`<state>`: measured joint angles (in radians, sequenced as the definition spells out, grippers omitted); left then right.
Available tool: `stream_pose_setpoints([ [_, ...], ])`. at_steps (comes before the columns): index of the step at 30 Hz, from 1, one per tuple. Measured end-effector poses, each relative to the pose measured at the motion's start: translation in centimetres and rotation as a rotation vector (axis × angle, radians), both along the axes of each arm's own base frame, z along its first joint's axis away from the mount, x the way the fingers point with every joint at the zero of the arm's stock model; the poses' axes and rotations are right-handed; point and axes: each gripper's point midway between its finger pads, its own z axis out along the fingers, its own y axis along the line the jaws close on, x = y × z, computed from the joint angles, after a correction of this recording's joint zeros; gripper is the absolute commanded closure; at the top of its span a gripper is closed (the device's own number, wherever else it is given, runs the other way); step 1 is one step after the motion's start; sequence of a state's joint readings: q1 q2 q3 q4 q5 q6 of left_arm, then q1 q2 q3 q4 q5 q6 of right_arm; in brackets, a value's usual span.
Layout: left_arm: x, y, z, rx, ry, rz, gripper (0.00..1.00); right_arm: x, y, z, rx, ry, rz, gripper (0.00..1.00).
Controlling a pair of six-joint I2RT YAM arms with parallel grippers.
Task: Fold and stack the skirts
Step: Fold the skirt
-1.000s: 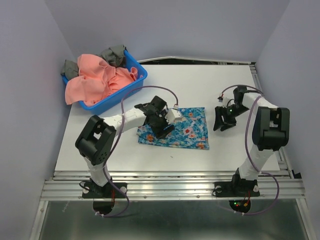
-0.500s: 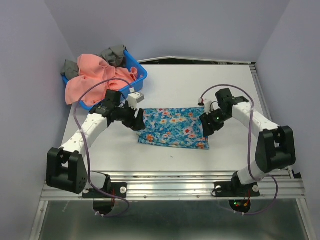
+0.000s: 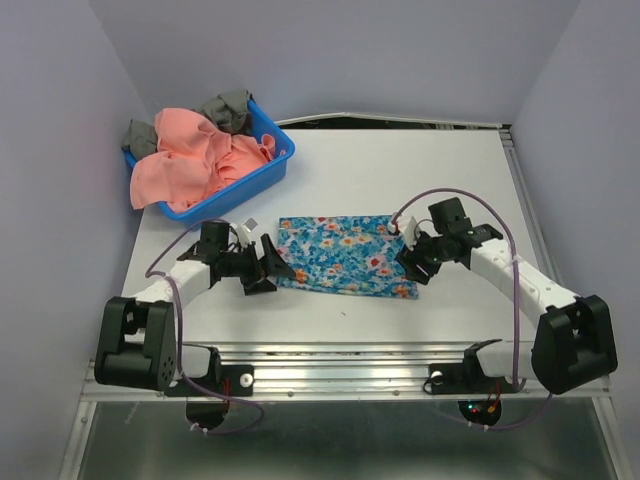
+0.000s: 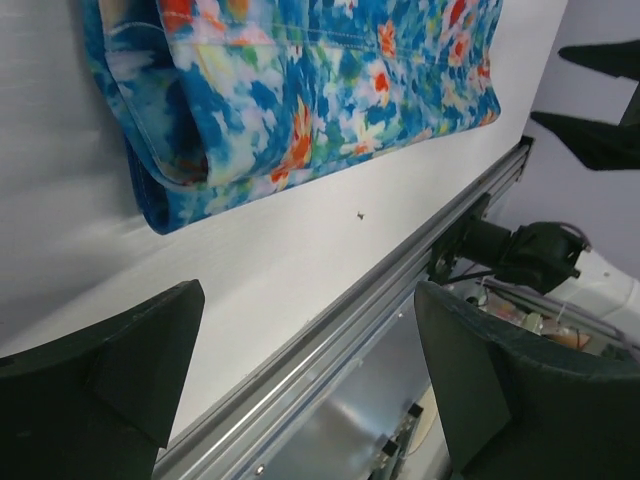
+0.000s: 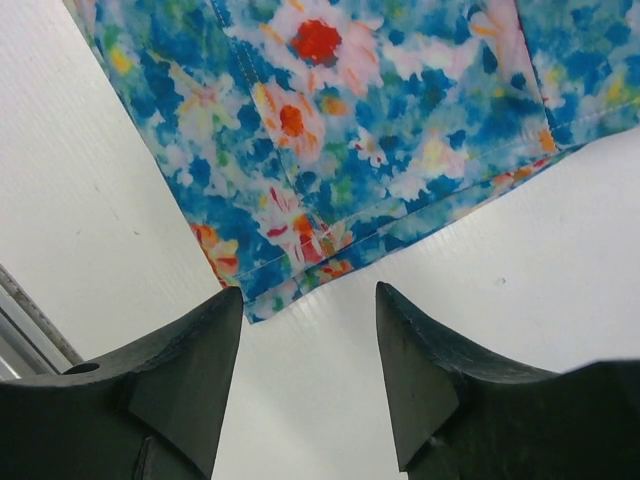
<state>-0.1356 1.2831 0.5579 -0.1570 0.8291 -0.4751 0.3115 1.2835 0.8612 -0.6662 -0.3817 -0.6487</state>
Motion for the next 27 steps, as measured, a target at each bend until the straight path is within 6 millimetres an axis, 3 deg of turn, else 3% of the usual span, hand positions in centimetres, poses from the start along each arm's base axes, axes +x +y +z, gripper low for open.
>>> stream_pose_setpoints([
  [10, 3.7, -0.5, -0.3, -0.045, -0.008, 0.13, 0.01, 0.0, 1.1, 0.0, 0.005, -0.064, 0.149, 0.4],
  [18, 5.1, -0.5, -1.1, -0.042, -0.005, 0.179, 0.02, -0.4, 3.2, 0.1, 0.014, -0.099, 0.27, 0.45],
  [22, 5.3, -0.1, -1.8, -0.017, 0.004, 0.201, 0.02, -1.1, 4.4, -1.0, 0.007, -0.093, 0.34, 0.45],
  [27, 5.5, 0.2, -2.3, 0.009, 0.007, 0.217, 0.02, -2.2, 4.3, -2.5, -0.027, -0.075, 0.395, 0.44],
])
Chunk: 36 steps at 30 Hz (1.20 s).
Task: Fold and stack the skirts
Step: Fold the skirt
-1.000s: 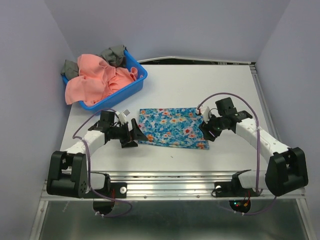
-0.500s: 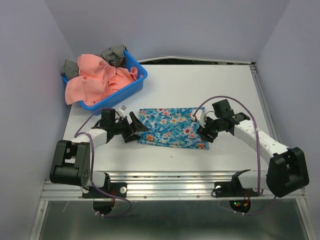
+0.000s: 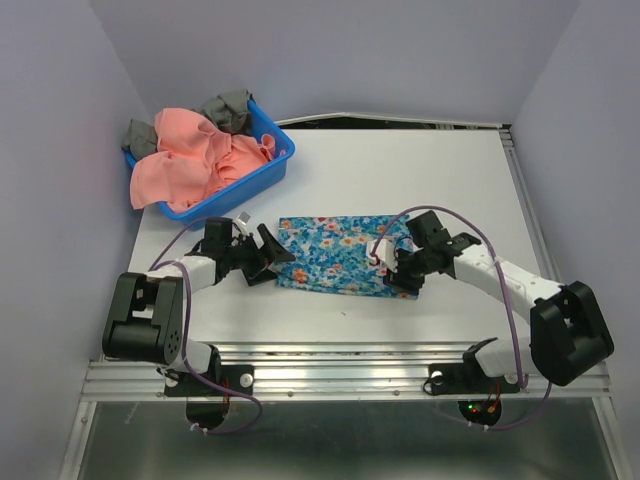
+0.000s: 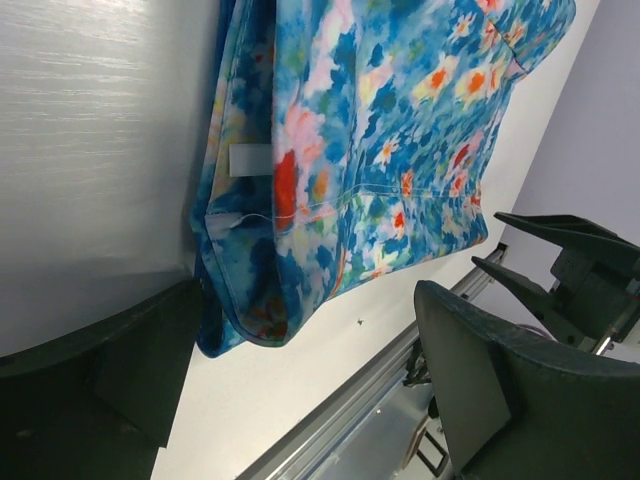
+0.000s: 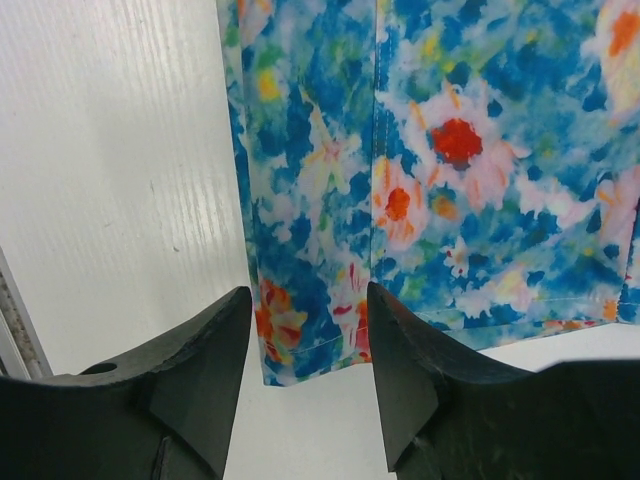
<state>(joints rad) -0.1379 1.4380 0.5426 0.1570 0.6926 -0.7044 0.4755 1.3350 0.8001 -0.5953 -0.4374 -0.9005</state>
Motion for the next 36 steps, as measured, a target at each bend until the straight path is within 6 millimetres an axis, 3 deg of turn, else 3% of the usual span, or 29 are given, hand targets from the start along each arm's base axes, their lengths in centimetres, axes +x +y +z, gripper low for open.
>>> stream_pose_setpoints([
  [12, -0.2, 0.1, -0.1, 0.022, -0.008, -0.028, 0.02, -0.4, -1.1, -1.4, -0.062, -0.009, 0.018, 0.44],
  [19, -0.7, -0.5, 3.8, -0.012, -0.122, -0.111, 0.01, -0.6, -1.1, -1.5, -0.065, -0.006, 0.028, 0.37],
  [22, -0.9, -0.7, 4.5, -0.018, -0.139, -0.137, 0.01, -0.8, -1.1, -1.5, -0.067, -0.002, 0.028, 0.33],
  [36, -4.0, -2.8, 0.8, -0.021, 0.044, -0.25, 0.02, -1.0, -1.2, -1.6, -0.077, 0.021, 0.025, 0.36],
])
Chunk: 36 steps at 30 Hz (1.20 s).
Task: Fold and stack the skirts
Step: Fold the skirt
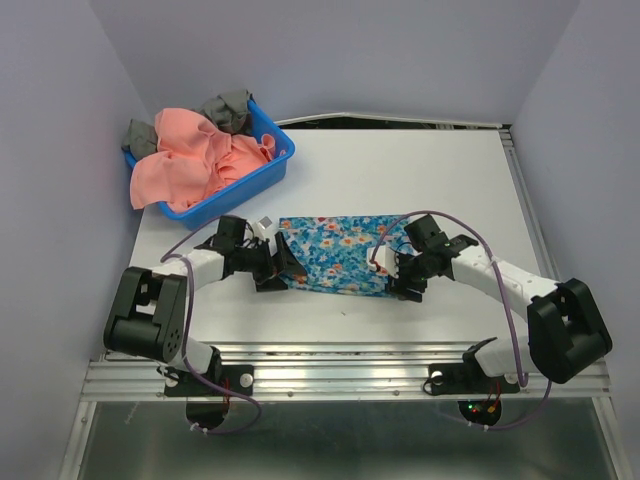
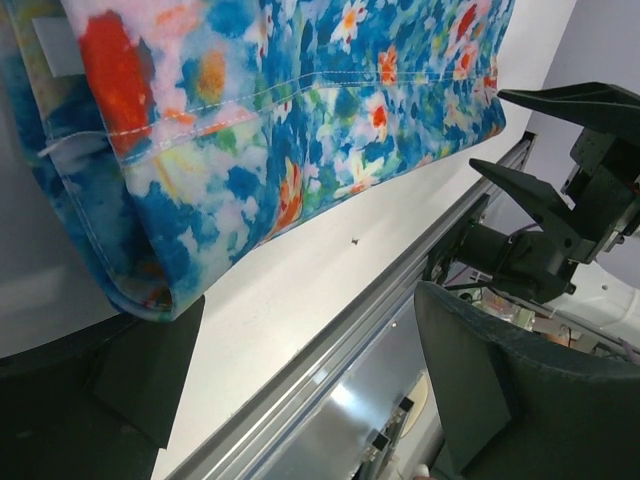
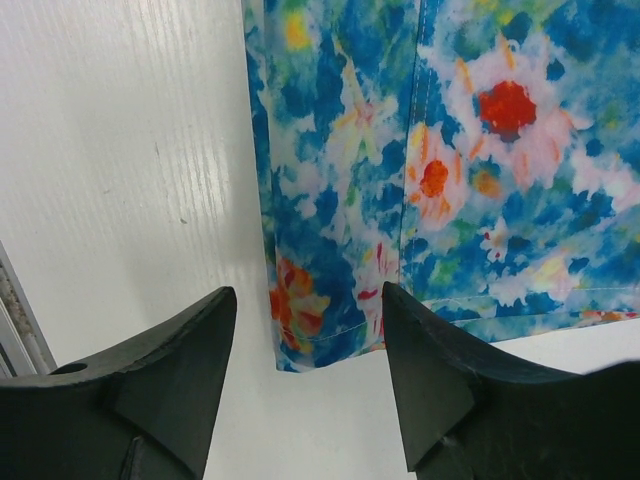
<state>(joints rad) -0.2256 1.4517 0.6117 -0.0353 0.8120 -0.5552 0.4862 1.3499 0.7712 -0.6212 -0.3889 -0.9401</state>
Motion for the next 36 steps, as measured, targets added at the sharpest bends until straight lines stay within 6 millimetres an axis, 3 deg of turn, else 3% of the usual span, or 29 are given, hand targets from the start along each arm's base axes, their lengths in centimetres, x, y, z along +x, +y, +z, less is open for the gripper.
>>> stream_pose_setpoints([
  [13, 2.3, -0.8, 1.1, -0.035, -0.064, 0.01, 0.01, -0.1, -0.1, 0.0, -0.005, 0.003, 0.006, 0.38],
  [19, 2.7, -0.2, -1.1, 0.026, -0.013, 0.044, 0.01, -0.1, -0.1, 0.0, -0.006, -0.003, 0.02, 0.46],
  [24, 3.1, -0.3, -1.1, 0.028, -0.003, 0.053, 0.02, -0.5, -0.2, -0.1, -0.01, 0.009, 0.039, 0.52],
  [27, 3.1, -0.3, -1.2, 0.027, 0.004, 0.055, 0.02, -0.5, -0.2, -0.2, -0.013, 0.009, 0.047, 0.58],
  [34, 3.2, -0.3, -1.2, 0.03, 0.005, 0.058, 0.02, 0.2, -0.6, -0.8, -0.043, -0.011, 0.046, 0.95],
  [36, 3.2, -0.3, -1.2, 0.031, 0.005, 0.058, 0.02, 0.7, -0.8, -0.8, -0.059, -0.038, 0.045, 0.99],
])
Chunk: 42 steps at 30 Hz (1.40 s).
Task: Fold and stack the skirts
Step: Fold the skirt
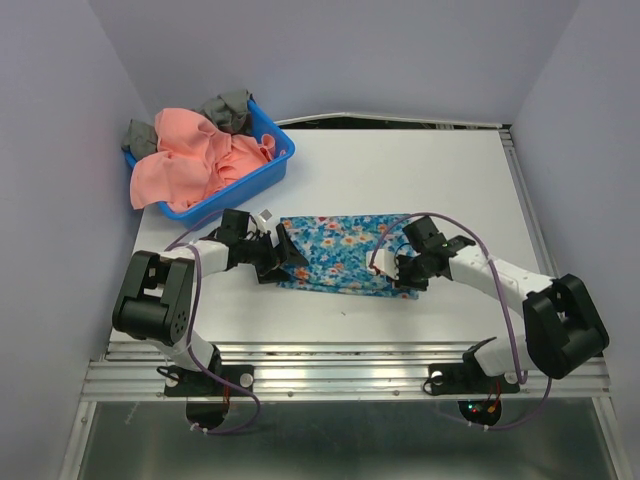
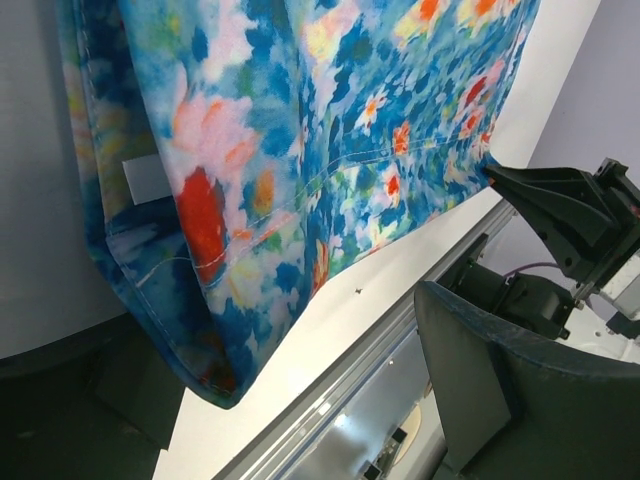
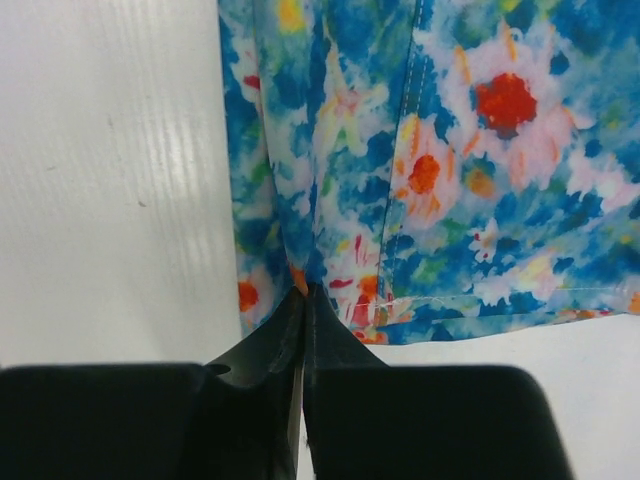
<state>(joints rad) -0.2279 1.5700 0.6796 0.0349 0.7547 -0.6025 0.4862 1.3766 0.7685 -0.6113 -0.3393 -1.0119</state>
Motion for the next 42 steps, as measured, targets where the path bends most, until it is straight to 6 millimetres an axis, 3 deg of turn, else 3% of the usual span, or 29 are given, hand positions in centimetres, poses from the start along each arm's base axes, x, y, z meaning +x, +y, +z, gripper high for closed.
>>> stream_pose_setpoints([
  [6, 0.0, 0.0, 0.0, 0.002, 0.0, 0.001, 0.02, 0.4, -1.2, -0.7, -0.054, -0.047, -0.013, 0.99],
  [19, 0.0, 0.1, -0.1, 0.004, 0.001, 0.003, 0.02, 0.2, -1.5, 1.5, -0.03, -0.107, -0.018, 0.99],
  [30, 0.1, 0.1, 0.6, 0.042, -0.044, -0.038, 0.02, -1.5, -2.2, -0.5, -0.052, -0.048, 0.005, 0.99],
  [34, 0.5, 0.1, 4.0, 0.075, -0.162, -0.117, 0.01, -1.8, -2.6, -1.4, -0.074, -0.052, 0.027, 0.99],
  [37, 1.4, 0.2, 8.4, 0.101, -0.34, -0.182, 0.01, -1.5, -3.1, -2.1, -0.102, -0.083, 0.048, 0.99],
  [38, 1.7, 0.3, 10.9, 0.114, -0.442, -0.215, 0.01, -1.3, -3.1, -2.2, -0.105, -0.09, 0.049, 0.99],
  [42, 2.1, 1.1, 15.5, 0.178, -0.673, -0.294, 0.01, 0.1, -3.6, -2.5, -0.128, -0.137, 0.066, 0.99],
])
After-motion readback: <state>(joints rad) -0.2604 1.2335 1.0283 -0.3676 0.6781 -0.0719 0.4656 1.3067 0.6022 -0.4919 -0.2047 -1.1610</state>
